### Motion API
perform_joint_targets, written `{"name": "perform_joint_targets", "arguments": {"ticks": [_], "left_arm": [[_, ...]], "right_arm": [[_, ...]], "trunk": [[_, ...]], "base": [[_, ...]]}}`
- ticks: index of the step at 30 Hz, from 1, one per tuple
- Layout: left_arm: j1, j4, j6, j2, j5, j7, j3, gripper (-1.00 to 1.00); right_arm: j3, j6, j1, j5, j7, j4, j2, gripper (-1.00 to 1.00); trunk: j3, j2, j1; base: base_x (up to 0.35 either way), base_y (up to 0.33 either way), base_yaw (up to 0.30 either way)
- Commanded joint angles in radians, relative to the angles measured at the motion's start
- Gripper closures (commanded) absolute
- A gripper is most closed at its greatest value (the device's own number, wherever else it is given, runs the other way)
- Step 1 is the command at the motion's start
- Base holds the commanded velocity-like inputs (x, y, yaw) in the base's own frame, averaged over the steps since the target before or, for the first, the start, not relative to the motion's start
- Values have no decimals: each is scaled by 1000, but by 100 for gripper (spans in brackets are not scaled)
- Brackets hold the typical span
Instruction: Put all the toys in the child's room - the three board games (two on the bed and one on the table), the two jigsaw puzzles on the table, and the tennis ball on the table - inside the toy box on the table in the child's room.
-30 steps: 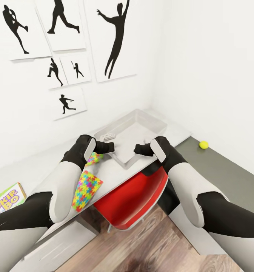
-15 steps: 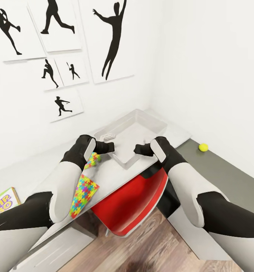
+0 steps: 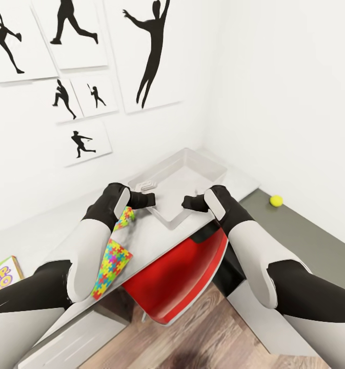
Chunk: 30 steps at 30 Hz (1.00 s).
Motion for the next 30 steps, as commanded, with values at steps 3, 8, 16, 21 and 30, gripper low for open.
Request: {"name": "perform_joint_targets", "arguments": {"ticks": [3, 8, 16, 21, 30], "left_arm": [[0, 0, 2, -1, -36, -2, 3, 100], [0, 0, 2, -1, -36, -2, 3, 100], [0, 0, 2, -1, -36, -2, 3, 100], [0, 0, 2, -1, -36, -2, 3, 100], [0, 0, 2, -1, -36, -2, 3, 100]], "right_arm": [[2, 2, -1, -19, -8, -17, 0, 100], [1, 2, -1, -19, -8, -17, 0, 100], [1, 2, -1, -18, -8, -17, 0, 100], [1, 2, -1, -18, -8, -17, 0, 100], [1, 2, -1, -19, -8, -16, 0, 100]], "trunk": [[-6, -2, 0], [-13, -2, 0], [-16, -2, 0], [-17, -2, 0], [-28, -2, 0]], "base": [[0, 0, 0], [0, -87, 0], [0, -84, 0], [0, -4, 0], [0, 0, 0]]}}
